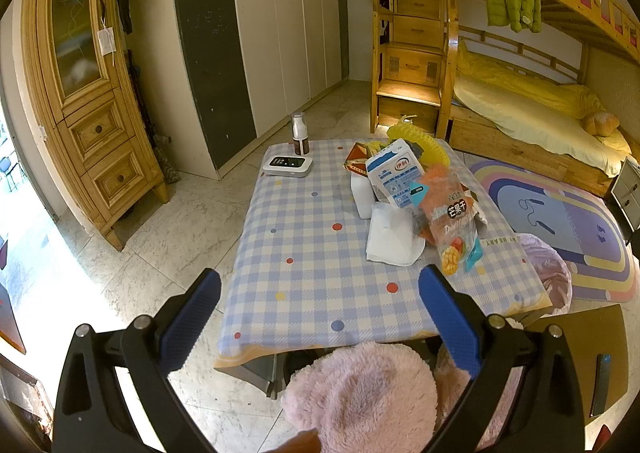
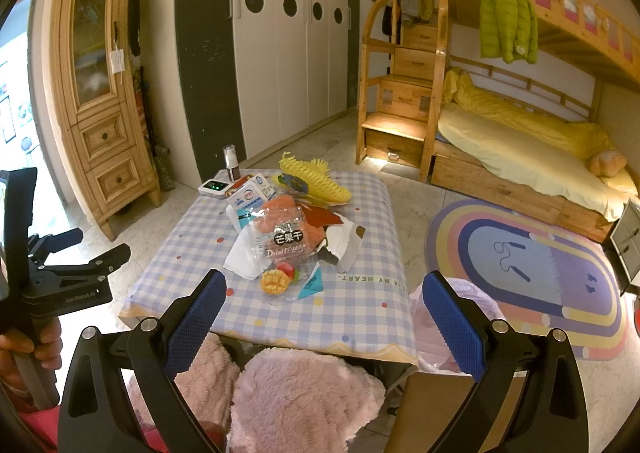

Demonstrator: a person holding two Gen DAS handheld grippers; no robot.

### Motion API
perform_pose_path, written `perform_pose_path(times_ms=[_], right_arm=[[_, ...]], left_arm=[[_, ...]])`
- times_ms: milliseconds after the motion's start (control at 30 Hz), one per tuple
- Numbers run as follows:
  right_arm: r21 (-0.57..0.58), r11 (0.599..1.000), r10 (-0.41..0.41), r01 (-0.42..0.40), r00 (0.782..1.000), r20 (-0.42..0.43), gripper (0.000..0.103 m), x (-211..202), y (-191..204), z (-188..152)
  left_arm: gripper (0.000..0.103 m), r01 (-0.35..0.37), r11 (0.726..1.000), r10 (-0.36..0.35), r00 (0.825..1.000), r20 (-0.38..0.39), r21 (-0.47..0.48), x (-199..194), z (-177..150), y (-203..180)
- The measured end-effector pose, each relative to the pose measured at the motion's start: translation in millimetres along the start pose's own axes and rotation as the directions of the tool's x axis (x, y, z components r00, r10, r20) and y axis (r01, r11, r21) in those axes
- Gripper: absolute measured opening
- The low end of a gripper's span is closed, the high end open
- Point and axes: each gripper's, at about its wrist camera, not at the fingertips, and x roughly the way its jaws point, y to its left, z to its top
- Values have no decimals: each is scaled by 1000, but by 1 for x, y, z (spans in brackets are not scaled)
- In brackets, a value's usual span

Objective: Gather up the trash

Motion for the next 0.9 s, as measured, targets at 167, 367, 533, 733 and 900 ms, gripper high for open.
perform_pose_path(times_ms=[167, 367, 533, 733, 900], right_arm=[[-1, 1000, -1, 1, 1000, 3, 98, 0, 0, 1], [-4, 1000, -2, 2, 1000, 4, 98, 3, 0, 1], [-12, 1000, -8, 8, 1000, -14, 98, 22, 8, -5], [-61, 997, -48, 50, 999, 24, 98, 56, 18, -14], [-150, 985, -77, 81, 997, 30, 98, 90, 23, -17]], left_arm=[[96, 2, 1000, -2, 1000, -1, 0, 0, 0, 0], [96, -2, 1000, 2, 1000, -12, -6, 5, -7, 1], [96, -8, 1000, 8, 1000, -23, -3, 17, -14, 2], [96, 0, 1000, -1, 998, -56, -12, 41, -16, 8], [96, 29, 999, -32, 997, -73, -40, 58, -17, 15]])
